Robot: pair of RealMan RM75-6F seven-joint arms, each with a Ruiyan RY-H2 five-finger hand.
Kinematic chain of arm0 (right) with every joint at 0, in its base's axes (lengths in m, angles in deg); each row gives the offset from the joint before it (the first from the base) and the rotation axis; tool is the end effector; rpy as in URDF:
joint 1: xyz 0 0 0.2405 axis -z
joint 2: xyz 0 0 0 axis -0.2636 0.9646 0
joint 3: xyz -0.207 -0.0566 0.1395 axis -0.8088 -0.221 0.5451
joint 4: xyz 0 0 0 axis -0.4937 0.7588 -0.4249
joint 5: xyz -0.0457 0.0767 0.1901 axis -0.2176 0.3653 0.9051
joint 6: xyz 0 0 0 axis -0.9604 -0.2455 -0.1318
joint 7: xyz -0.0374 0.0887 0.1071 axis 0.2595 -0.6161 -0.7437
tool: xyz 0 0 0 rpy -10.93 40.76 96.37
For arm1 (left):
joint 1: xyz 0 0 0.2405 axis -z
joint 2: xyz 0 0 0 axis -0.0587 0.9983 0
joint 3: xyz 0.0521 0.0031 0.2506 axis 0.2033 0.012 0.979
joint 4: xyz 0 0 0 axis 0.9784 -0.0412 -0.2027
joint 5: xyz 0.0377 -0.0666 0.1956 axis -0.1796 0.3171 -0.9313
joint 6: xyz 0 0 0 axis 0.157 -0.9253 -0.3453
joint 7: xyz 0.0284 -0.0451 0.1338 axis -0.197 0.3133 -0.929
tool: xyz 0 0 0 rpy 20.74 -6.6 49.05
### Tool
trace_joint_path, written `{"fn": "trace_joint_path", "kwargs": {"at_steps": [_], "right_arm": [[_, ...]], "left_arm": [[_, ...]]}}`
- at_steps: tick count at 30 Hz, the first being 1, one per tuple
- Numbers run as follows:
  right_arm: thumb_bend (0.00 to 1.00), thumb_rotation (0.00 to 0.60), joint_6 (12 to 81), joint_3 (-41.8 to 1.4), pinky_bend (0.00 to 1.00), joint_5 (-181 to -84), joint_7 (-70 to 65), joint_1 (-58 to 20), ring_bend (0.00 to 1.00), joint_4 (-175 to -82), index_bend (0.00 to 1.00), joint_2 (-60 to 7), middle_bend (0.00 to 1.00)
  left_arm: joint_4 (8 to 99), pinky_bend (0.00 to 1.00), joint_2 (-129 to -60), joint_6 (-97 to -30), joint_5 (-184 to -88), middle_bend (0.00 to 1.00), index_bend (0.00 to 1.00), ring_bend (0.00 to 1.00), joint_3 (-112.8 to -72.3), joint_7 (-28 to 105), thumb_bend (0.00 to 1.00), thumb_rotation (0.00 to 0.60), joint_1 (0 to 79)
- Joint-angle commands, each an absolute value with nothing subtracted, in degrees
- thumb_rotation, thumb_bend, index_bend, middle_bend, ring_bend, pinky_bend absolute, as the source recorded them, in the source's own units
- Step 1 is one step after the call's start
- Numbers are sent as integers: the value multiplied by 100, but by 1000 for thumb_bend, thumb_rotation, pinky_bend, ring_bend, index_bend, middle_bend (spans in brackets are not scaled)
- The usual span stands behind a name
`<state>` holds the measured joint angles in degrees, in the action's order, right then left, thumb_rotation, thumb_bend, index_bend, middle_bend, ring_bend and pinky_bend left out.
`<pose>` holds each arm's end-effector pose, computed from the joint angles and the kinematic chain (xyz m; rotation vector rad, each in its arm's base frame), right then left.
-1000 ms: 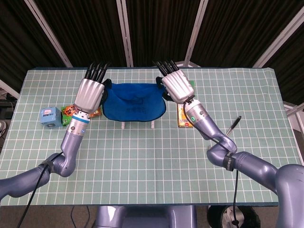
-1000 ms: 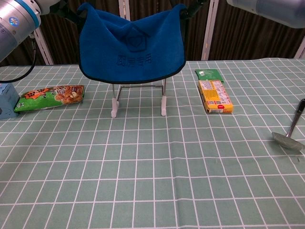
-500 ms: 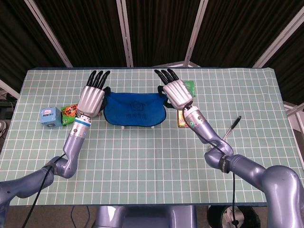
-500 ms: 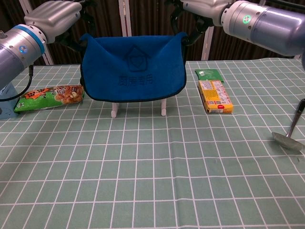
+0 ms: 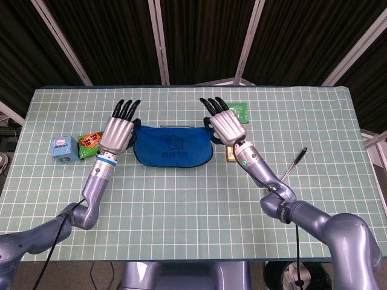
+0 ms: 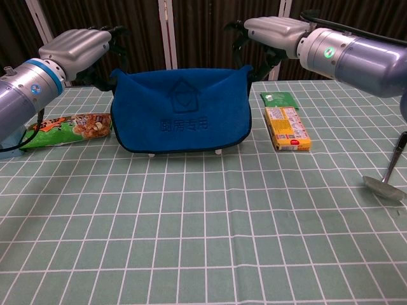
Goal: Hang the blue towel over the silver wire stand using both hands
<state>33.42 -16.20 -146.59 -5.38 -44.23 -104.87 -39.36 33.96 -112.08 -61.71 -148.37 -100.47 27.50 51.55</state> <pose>-0.0877 -0.4619 0.0060 1.8603 -0.6604 1.1319 -0.1475 0.4249 0.0052 -1.6337 -0.5828 -1.0427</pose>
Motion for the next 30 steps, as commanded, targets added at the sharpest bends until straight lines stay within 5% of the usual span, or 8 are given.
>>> {"fn": "trace_joint_path", "kwargs": {"at_steps": [1, 3, 6, 7, 19, 30], "right_arm": [[392, 600, 3311, -1662, 0, -14704, -599, -4425, 0, -10440, 332, -3962, 0], [195, 600, 3287, -1674, 0, -14720, -659, -4426, 0, -10419, 130, -3974, 0], [82, 600, 3268, -1690, 0, -14741, -695, -4426, 0, -10406, 71, -3981, 0], [76, 600, 3276, -1694, 0, -14754, -704, -4423, 0, -10408, 60, -3978, 0], [71, 600, 3610, -1765, 0, -14863, -503, -4172, 0, -10914, 0, -3605, 0], [0, 600, 4936, -2264, 0, -15196, -74, -2907, 0, -12685, 0, -2252, 0]], "left_arm": [[3310, 0, -11233, -6123, -14858, 0, 708, 0, -9992, 2743, 529, 600, 5163], [3275, 0, -11248, -6074, -14851, 0, 455, 0, -9964, 2755, 450, 600, 5162], [3268, 0, -11259, -6000, -14753, 0, 69, 0, -9984, 2710, 234, 600, 5149], [3280, 0, -11255, -5975, -14720, 0, 24, 0, -9994, 2691, 206, 600, 5146], [3979, 0, -10811, -6060, -14452, 0, 0, 0, -10073, 2501, 97, 600, 4888], [6373, 0, -8952, -6800, -14336, 0, 0, 0, -9714, 2324, 0, 600, 3664]]}}
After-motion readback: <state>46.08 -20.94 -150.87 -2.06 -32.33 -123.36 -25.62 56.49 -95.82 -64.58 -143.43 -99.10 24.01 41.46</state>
